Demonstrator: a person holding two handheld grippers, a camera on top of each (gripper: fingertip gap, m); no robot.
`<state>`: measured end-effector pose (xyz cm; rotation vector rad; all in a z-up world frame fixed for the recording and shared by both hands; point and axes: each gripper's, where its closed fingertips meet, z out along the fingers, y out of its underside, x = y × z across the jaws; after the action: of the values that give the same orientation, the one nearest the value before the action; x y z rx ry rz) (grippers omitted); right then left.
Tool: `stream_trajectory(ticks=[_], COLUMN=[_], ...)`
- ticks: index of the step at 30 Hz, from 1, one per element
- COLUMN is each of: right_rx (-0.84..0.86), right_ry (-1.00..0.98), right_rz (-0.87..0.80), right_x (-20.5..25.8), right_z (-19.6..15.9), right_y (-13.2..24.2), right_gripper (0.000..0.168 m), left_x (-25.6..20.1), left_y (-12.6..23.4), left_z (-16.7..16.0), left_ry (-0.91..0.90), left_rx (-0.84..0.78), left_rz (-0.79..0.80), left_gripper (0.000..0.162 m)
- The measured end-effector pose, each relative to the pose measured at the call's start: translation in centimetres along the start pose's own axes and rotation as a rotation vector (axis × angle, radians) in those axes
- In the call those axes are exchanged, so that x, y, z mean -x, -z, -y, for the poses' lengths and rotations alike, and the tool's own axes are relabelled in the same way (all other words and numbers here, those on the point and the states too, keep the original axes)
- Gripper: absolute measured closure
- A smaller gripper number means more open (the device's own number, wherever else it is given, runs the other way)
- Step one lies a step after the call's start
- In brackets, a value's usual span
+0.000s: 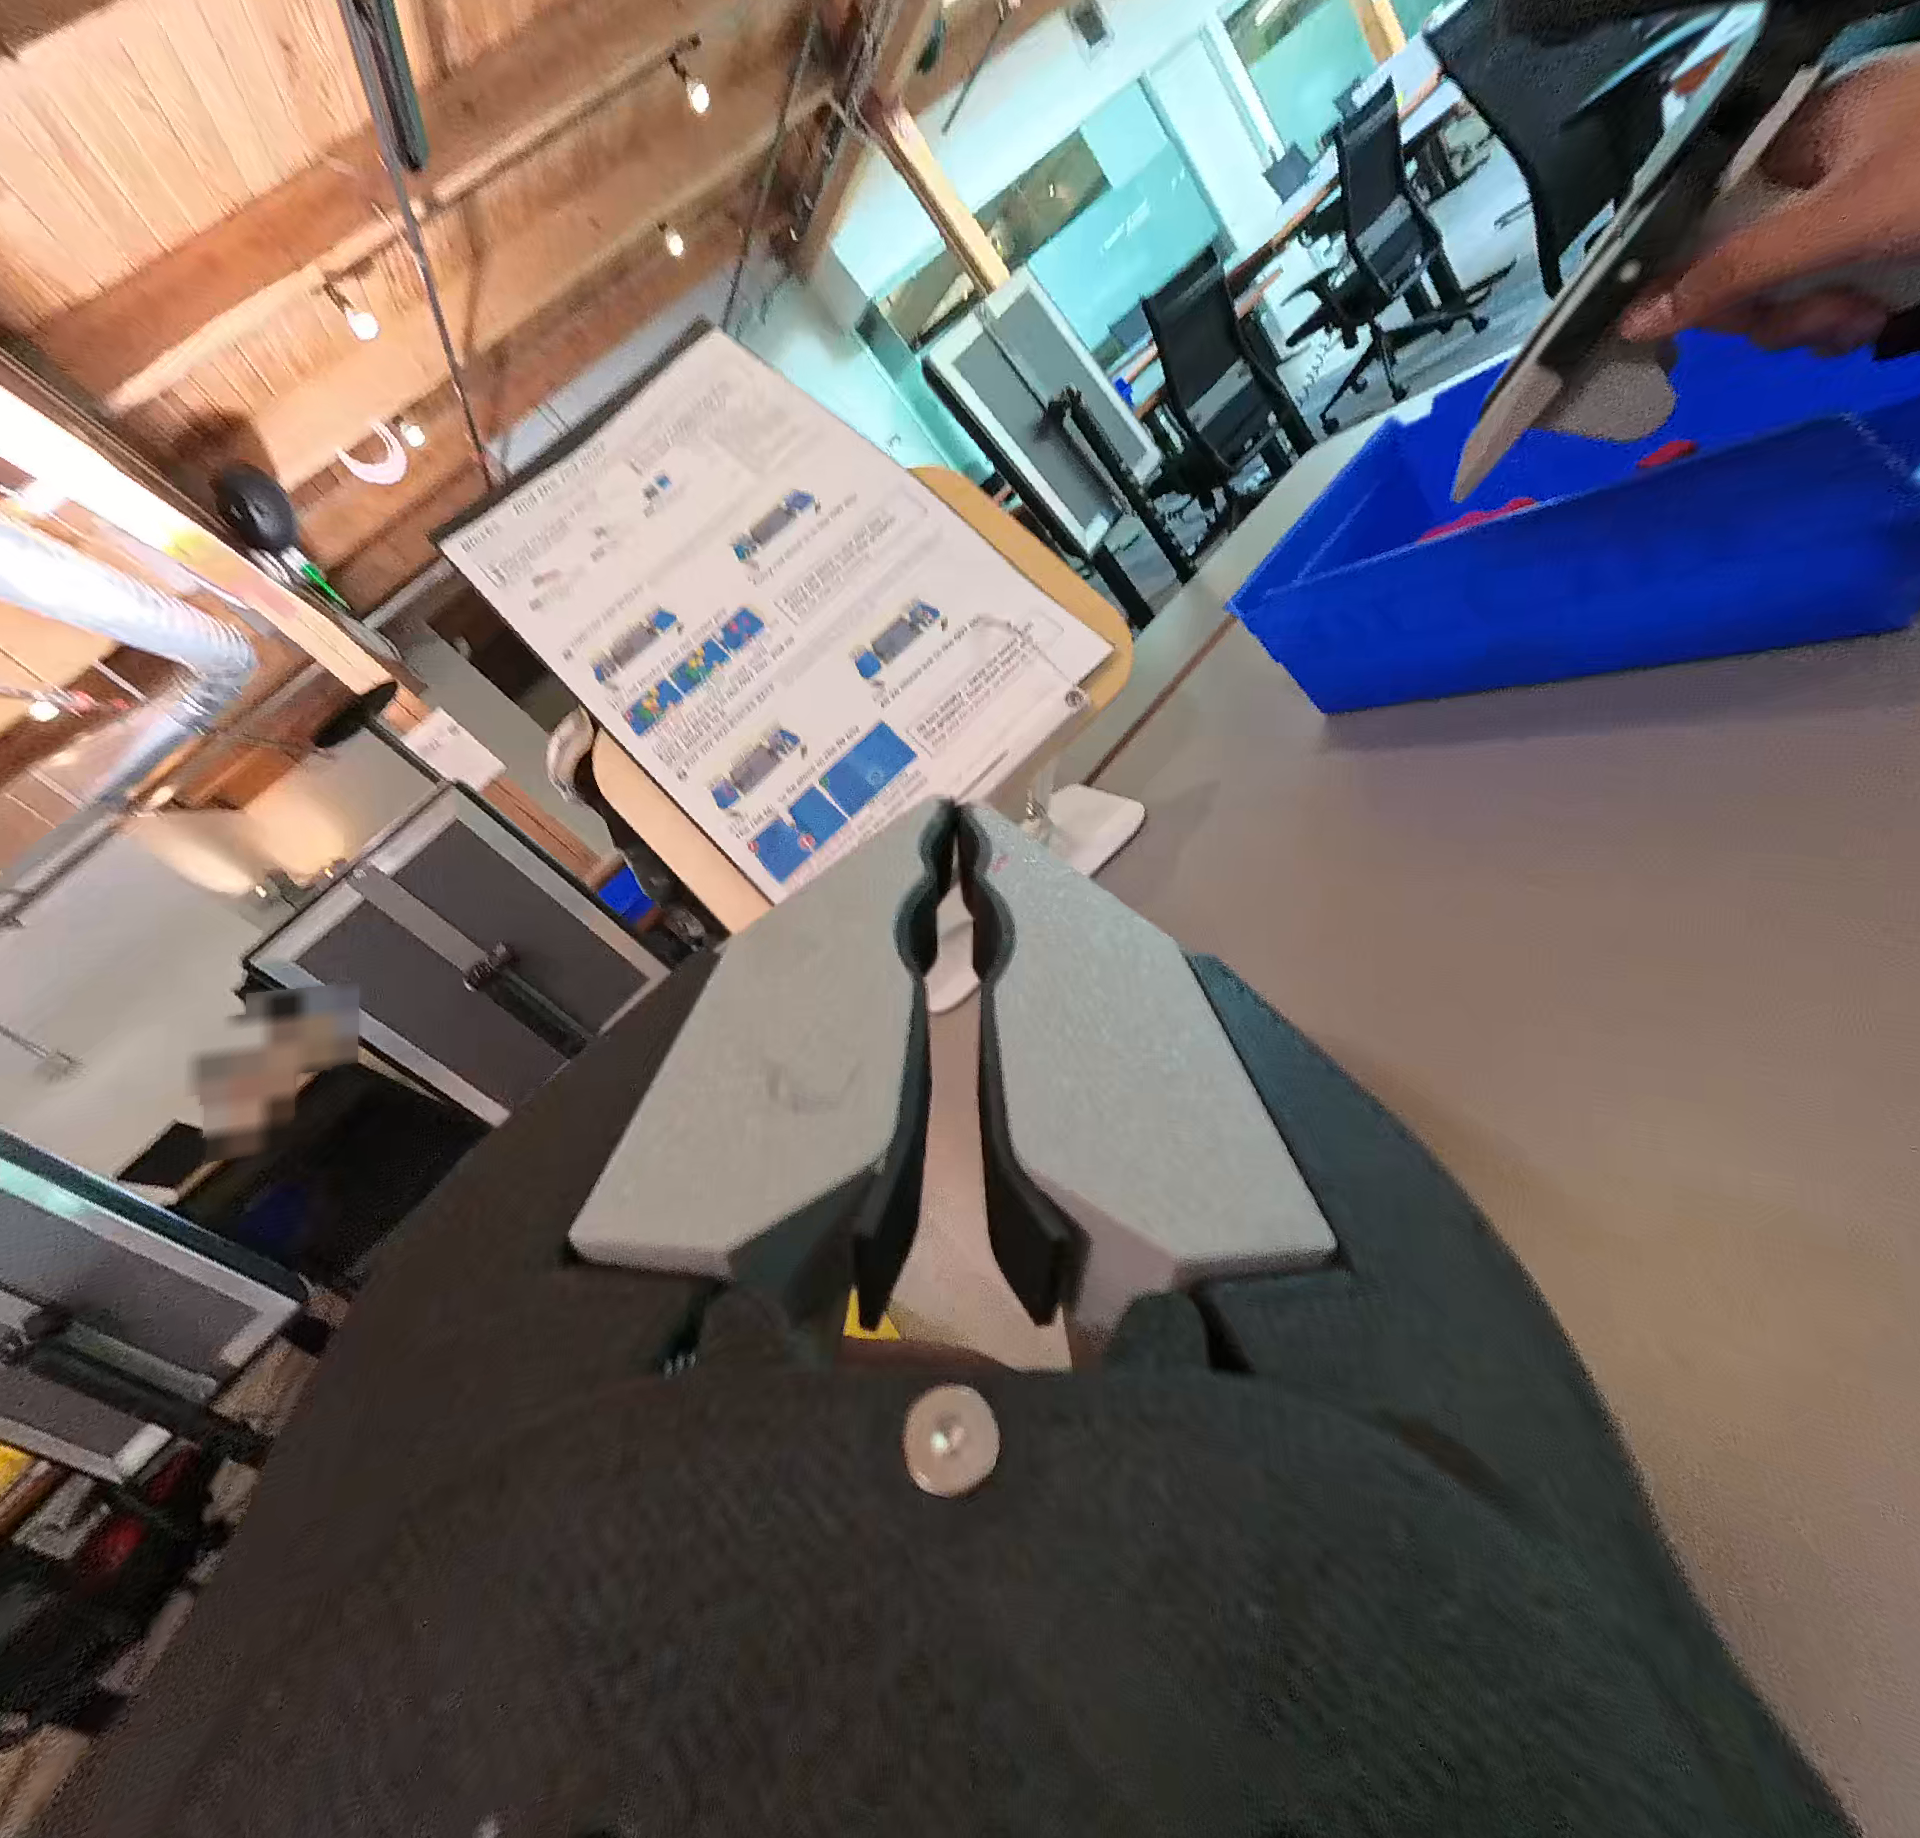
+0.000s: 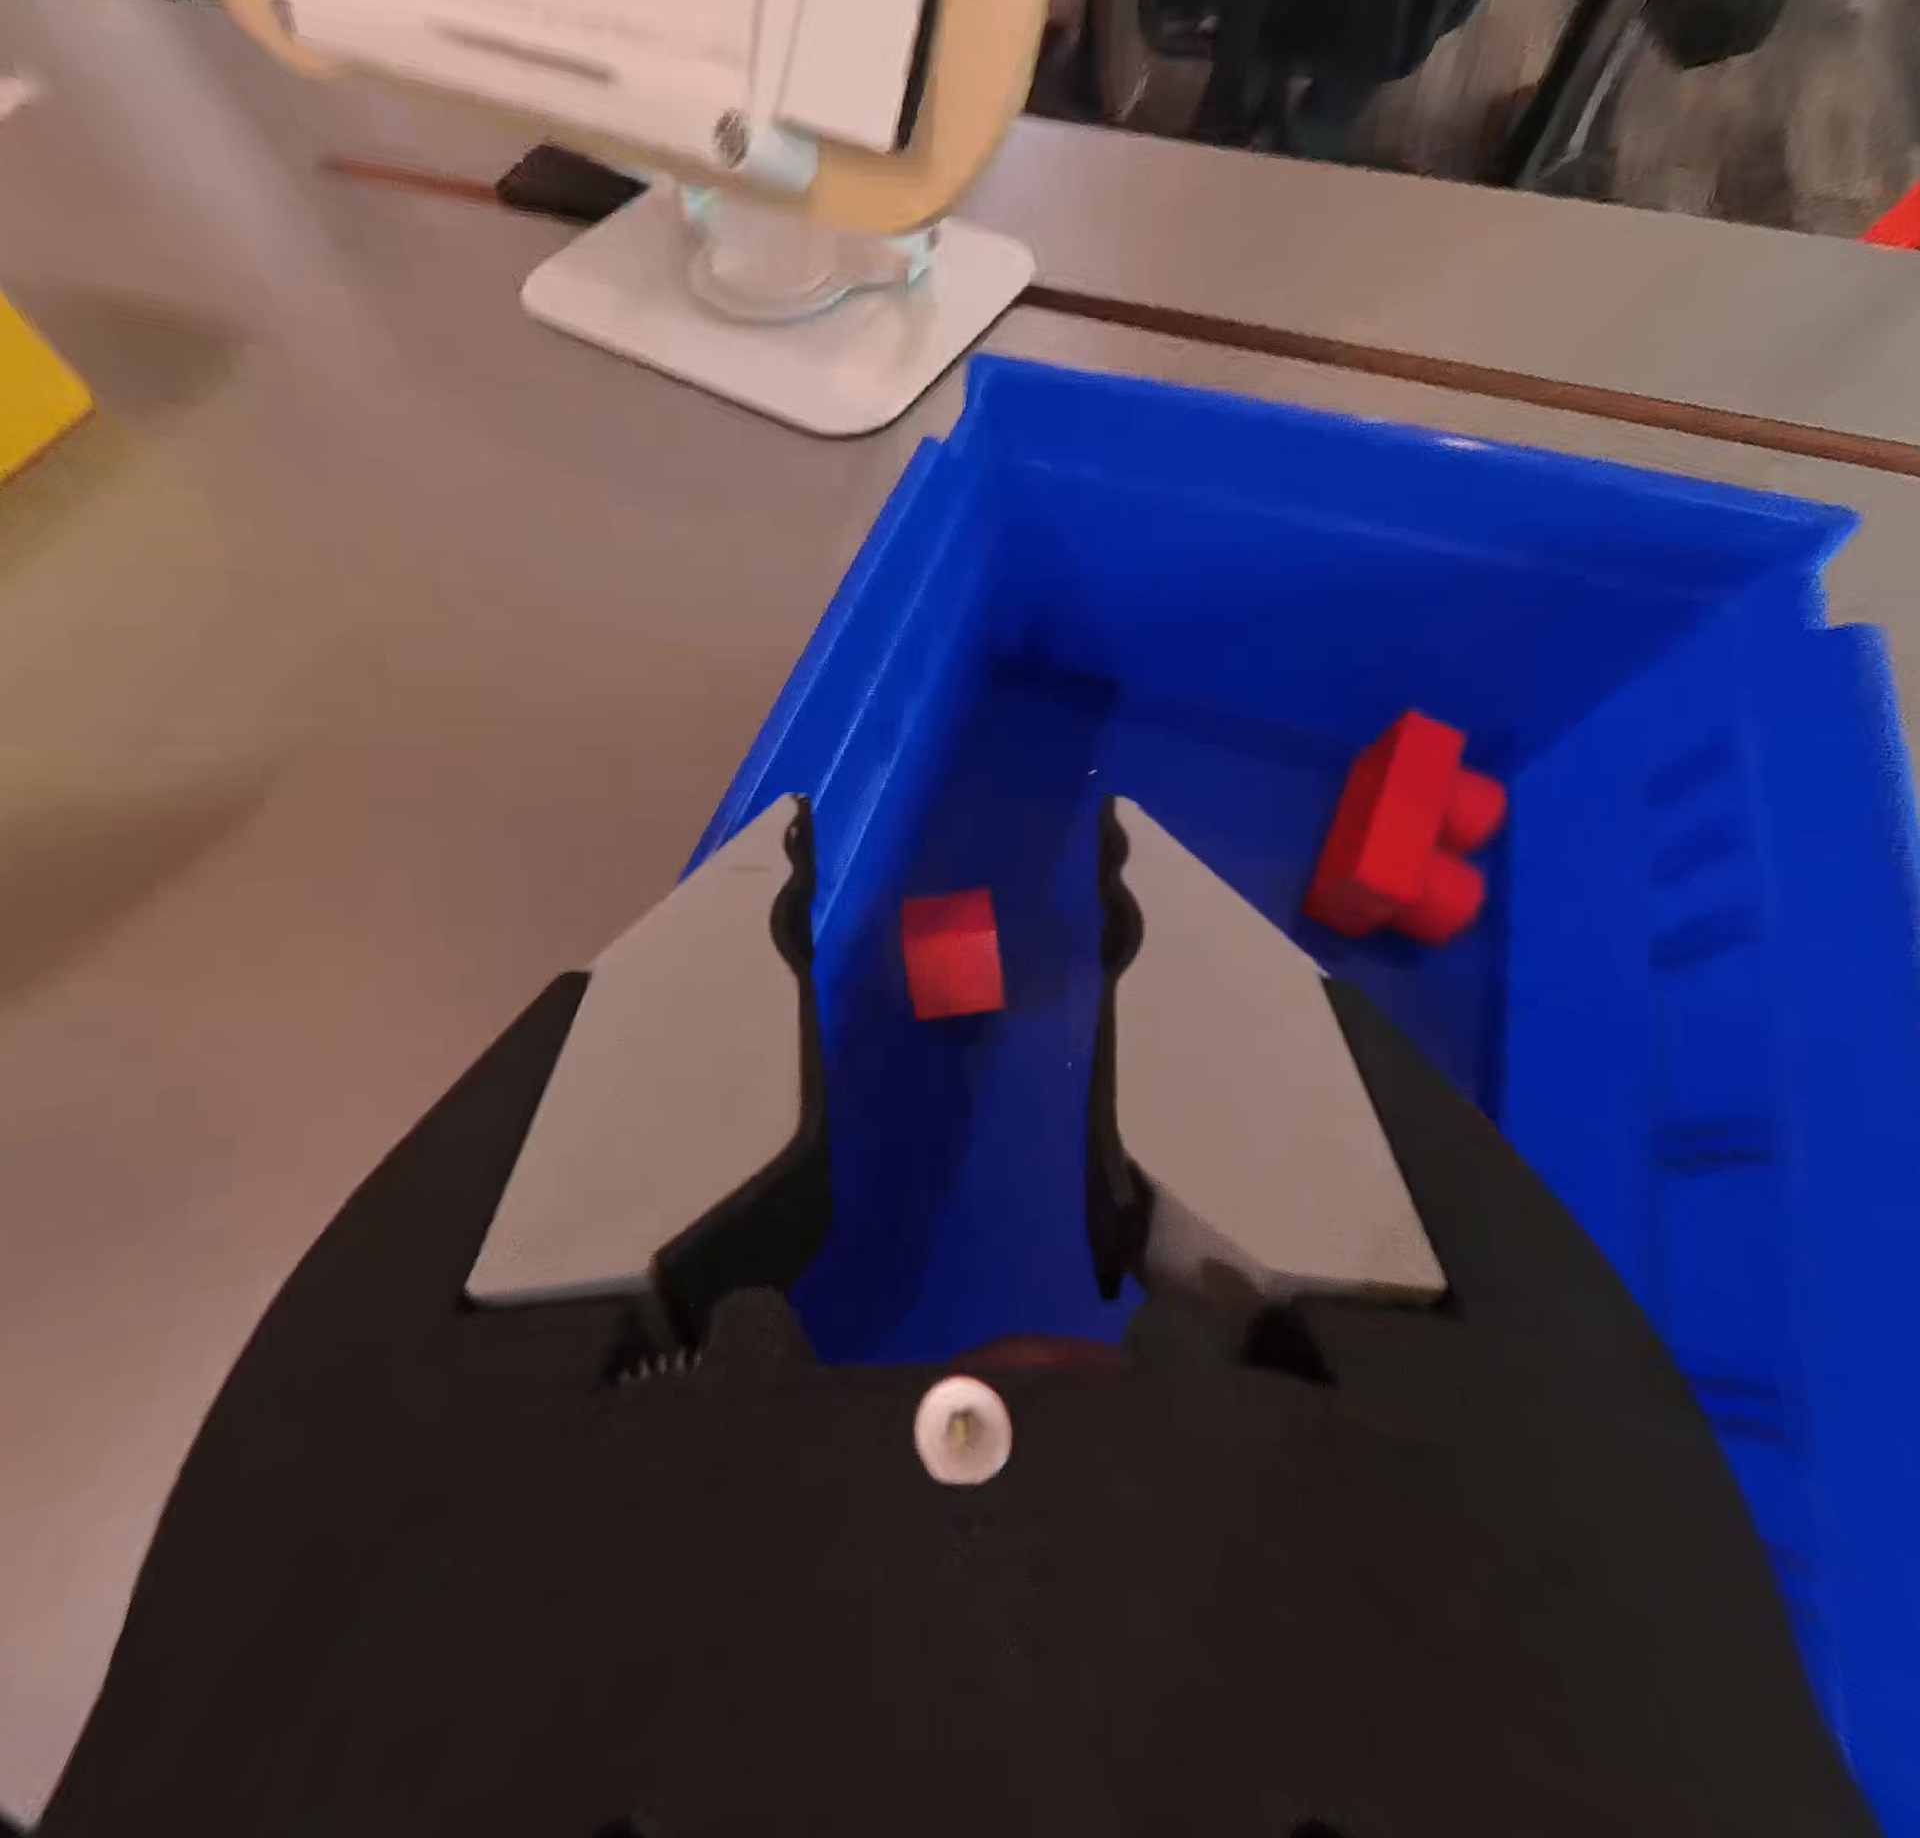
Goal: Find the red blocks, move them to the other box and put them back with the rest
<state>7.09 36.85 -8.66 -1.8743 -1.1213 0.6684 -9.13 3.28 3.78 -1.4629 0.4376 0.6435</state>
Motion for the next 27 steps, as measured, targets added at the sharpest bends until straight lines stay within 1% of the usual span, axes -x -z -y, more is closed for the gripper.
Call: stream_trajectory(ticks=[2,3,4,6,8,10,13,14,16,19,20,21,22,24,27], right_rx=[0.002,0.001,-0.012,-0.077,-0.170,-0.245,-0.280,-0.278,-0.273,-0.281,-0.282,-0.278,-0.274,-0.267,-0.262], right_ry=[0.014,0.022,0.023,0.004,-0.016,0.005,0.070,0.092,0.128,0.159,0.163,0.165,0.168,0.176,0.187], right_rz=[-0.109,-0.165,-0.186,-0.136,-0.059,0.002,0.047,0.048,0.042,0.047,0.054,0.063,0.070,0.078,0.083], right_x=[-1.8,-2.7,-3.1,-2.3,-0.6,1.3,3.6,4.1,4.9,5.9,6.3,6.6,6.9,7.4,8.0], right_z=[0.2,0.2,0.4,1.6,3.3,4.8,5.7,5.8,5.8,6.0,6.0,6.0,5.9,5.8,5.8], right_y=[0.7,1.2,1.9,3.4,5.2,6.8,8.2,8.3,8.5,8.4,8.3,8.2,8.1,7.9,7.7], right_gripper=[0.104,0.103,0.105,0.108,0.110,0.113,0.115,0.116,0.116,0.118,0.118,0.119,0.119,0.118,0.118], left_x=[0.3,0.6,1.0,2.2,4.0,5.3,5.5,5.6,6.4,6.4,6.0,5.7,5.8,6.0,8.0], left_y=[-0.1,0.0,0.1,0.5,1.1,1.9,2.6,2.8,2.9,3.2,3.4,3.5,3.5,3.2,2.1], left_z=[-1.0,-1.3,-1.5,-2.4,-4.1,-6.3,-10.7,-12.3,-15.4,-20.4,-22.3,-24.0,-25.3,-26.5,-27.6], left_ry=[0.036,0.051,0.065,0.083,0.116,0.203,0.338,0.364,0.411,0.530,0.583,0.625,0.648,0.664,0.556], left_rx=[0.034,0.043,0.048,0.095,0.169,0.245,0.374,0.421,0.494,0.618,0.670,0.719,0.755,0.804,0.845], left_rz=[-0.006,-0.007,-0.001,0.023,0.064,0.071,0.003,-0.008,0.031,0.005,-0.021,-0.041,-0.047,-0.093,-0.089], left_gripper=[0.162,0.162,0.162,0.162,0.162,0.160,0.160,0.157,0.151,0.149,0.146,0.136,0.129,0.124,0.124])
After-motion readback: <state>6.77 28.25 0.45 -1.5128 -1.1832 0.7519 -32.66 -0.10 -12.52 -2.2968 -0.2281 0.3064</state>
